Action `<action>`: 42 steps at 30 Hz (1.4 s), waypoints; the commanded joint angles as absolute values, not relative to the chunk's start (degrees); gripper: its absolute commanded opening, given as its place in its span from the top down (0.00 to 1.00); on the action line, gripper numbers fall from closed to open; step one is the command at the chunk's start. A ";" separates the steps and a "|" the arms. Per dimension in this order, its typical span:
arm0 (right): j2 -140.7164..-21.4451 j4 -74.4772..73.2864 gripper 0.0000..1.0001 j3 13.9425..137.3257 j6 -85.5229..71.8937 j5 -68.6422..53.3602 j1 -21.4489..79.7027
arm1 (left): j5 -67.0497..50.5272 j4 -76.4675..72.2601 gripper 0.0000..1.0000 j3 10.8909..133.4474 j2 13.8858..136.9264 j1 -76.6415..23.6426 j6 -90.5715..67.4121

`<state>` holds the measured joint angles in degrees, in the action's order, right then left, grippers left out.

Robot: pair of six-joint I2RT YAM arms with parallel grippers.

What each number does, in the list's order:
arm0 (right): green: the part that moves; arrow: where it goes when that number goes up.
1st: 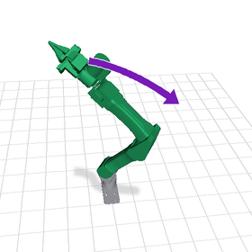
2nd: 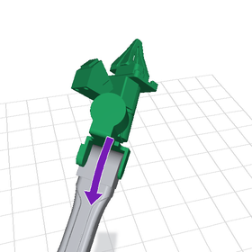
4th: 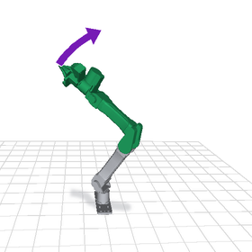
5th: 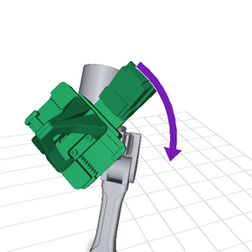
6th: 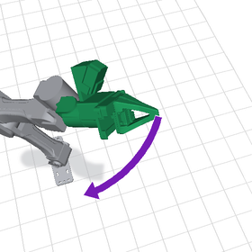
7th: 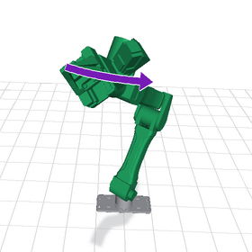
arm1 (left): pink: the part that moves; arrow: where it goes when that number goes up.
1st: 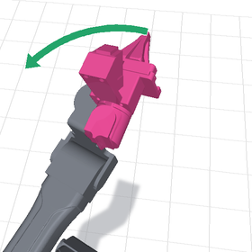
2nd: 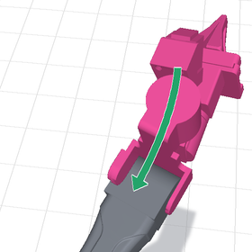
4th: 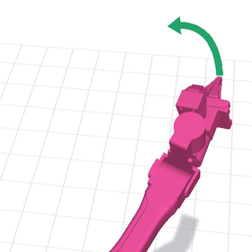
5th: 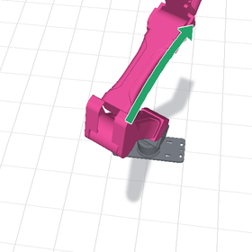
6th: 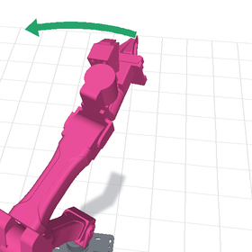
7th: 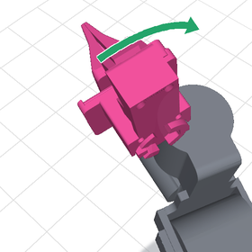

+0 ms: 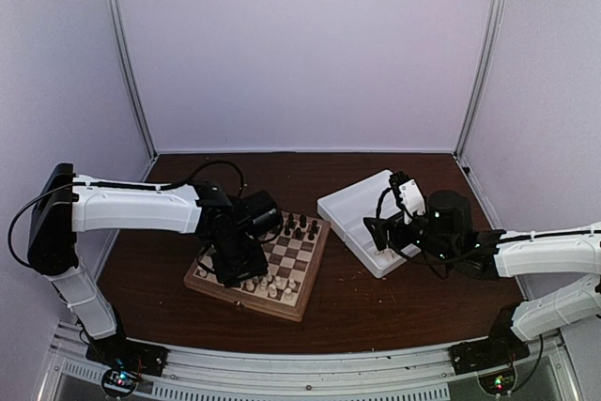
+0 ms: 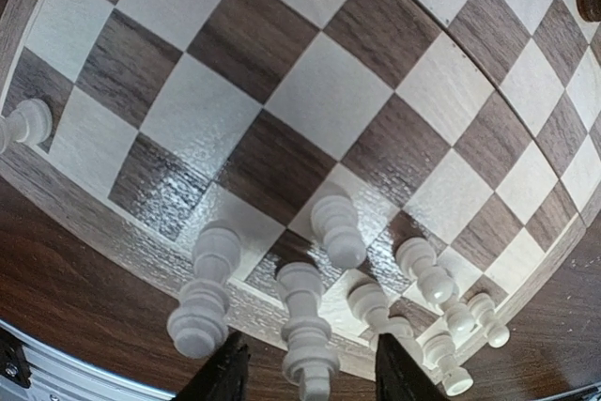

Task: Set up the chess pieces on the board
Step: Adjust the chess piece on the chessboard.

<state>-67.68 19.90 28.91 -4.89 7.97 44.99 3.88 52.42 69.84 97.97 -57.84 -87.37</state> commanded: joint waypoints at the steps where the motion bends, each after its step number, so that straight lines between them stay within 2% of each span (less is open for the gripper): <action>1: -67.06 19.92 0.00 29.51 -5.01 8.61 44.79 | 4.64 52.51 0.53 69.91 96.00 -57.96 -86.67; 15: -67.23 19.71 0.00 29.59 -4.68 9.09 44.82 | 6.90 58.47 0.46 72.51 88.13 -58.00 -83.26; 22: -66.91 17.26 0.01 30.05 -7.16 9.67 44.78 | 8.64 58.26 0.36 78.99 87.75 -57.80 -64.37; 30: -62.85 12.99 0.03 31.05 -8.00 9.80 44.74 | 7.55 56.81 0.29 79.11 86.48 -57.44 -47.01; 31: -62.83 12.51 0.03 31.60 -7.64 10.15 44.63 | 7.29 57.31 0.30 79.48 86.77 -57.41 -46.29; 37: -65.27 14.46 0.02 31.32 -7.50 9.90 44.31 | 1.74 57.60 0.58 83.21 91.83 -57.67 -41.68; 42: -66.63 16.25 0.02 30.63 -7.92 9.17 44.14 | 3.38 61.01 0.63 87.91 96.87 -58.39 -38.81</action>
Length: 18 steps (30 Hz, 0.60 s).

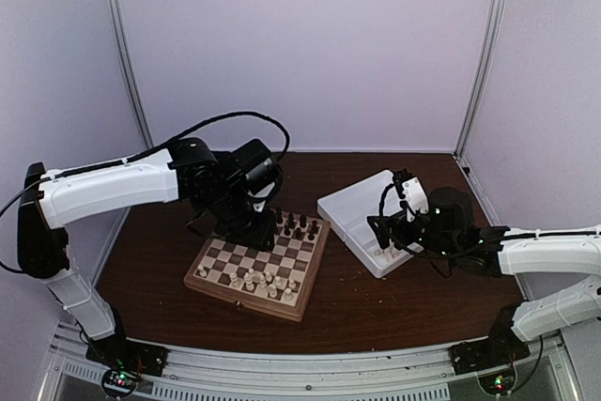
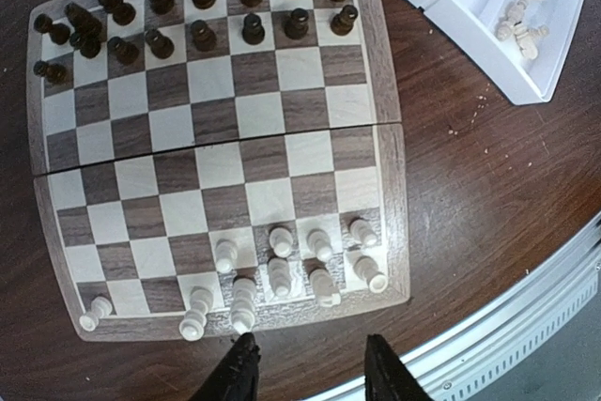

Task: Set up the chess pieces on the board
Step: Adjust the chess piece on the chessboard.

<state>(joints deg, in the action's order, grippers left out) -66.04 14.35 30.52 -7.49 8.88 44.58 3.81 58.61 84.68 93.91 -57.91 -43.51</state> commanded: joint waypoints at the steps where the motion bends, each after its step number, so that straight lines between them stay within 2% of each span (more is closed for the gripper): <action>1: -66.62 16.68 0.02 30.34 -7.91 9.21 44.20 | 3.30 61.18 0.64 88.54 97.75 -58.30 -38.41; 6: -66.18 17.11 0.02 29.68 -7.82 9.28 44.04 | 4.07 65.61 0.78 93.54 104.00 -58.34 -37.61; 18: -66.50 17.83 0.01 29.50 -7.56 8.79 43.94 | 4.59 66.31 0.79 93.00 108.17 -58.36 -38.16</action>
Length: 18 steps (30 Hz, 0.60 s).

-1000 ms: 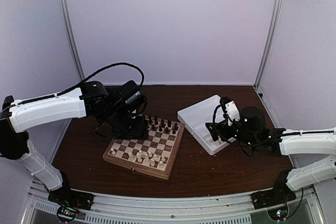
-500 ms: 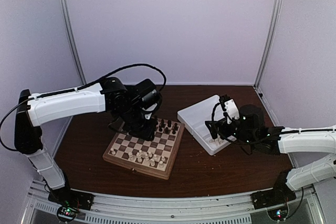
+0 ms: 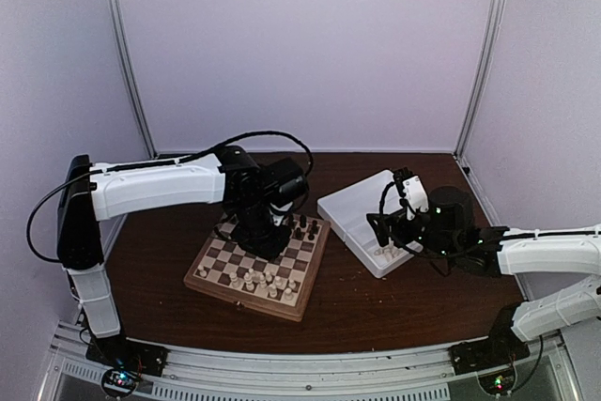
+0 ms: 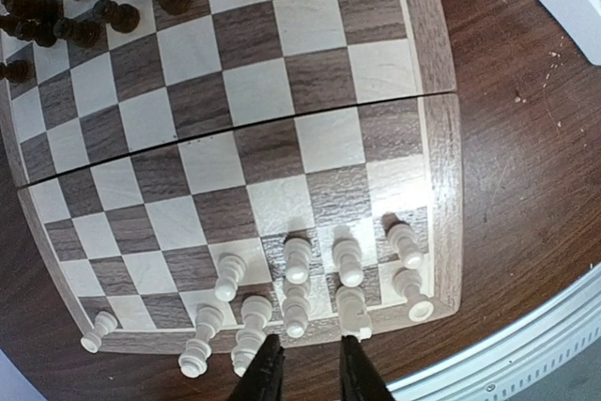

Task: Set up the chess pieces on the board
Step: Adjust the chess piece on the chessboard.

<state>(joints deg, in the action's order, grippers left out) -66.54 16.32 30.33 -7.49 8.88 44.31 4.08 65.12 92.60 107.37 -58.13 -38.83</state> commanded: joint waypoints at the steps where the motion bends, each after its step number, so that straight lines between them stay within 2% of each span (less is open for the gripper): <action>1: -66.60 17.80 0.01 29.52 -7.56 8.73 43.84 | 4.40 66.27 0.78 92.99 108.42 -58.30 -38.06; 5: -66.86 17.89 0.01 29.57 -7.47 8.79 43.86 | 3.34 66.19 0.74 92.56 109.00 -58.30 -37.87; 18: -66.97 17.88 0.01 29.58 -7.38 8.85 43.85 | 2.04 64.76 0.69 90.03 109.89 -57.82 -37.35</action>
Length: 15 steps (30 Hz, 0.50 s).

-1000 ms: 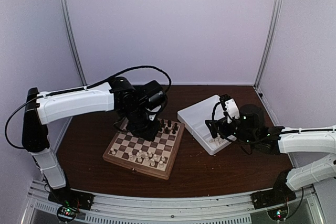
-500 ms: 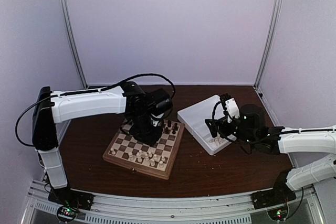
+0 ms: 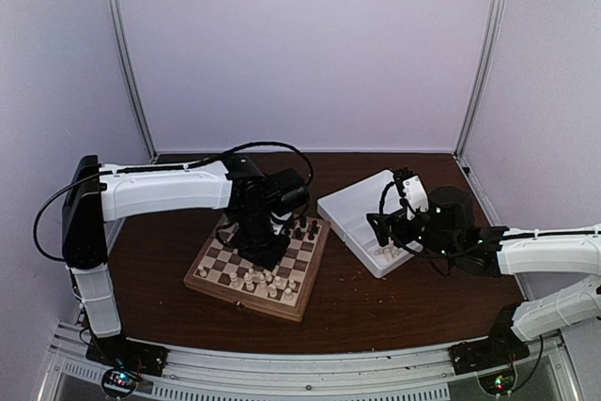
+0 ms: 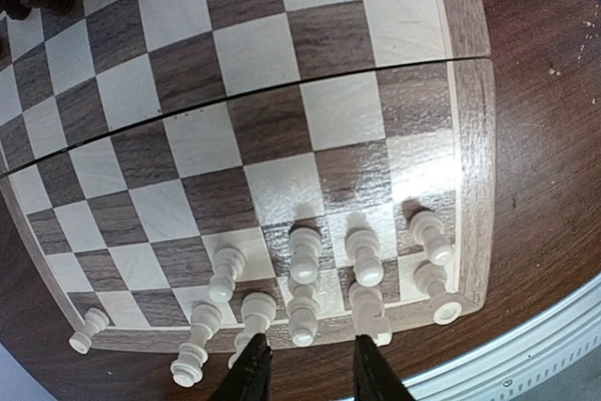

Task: Set up the chess pieces on the board
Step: Adjust the chess piece on the chessboard.

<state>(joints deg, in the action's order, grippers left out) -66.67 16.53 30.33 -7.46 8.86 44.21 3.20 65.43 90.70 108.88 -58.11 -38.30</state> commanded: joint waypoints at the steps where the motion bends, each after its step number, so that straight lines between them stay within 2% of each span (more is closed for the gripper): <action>1: -66.97 17.85 0.01 29.61 -7.34 8.85 43.86 | 1.87 64.77 0.69 89.85 109.94 -57.81 -37.31; 15: -66.97 17.75 0.01 29.65 -7.29 8.86 43.85 | 2.37 64.70 0.71 88.55 110.63 -57.46 -37.53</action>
<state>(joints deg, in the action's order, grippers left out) -66.72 16.53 30.33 -7.46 8.86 44.21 2.48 65.17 89.34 110.28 -57.93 -38.00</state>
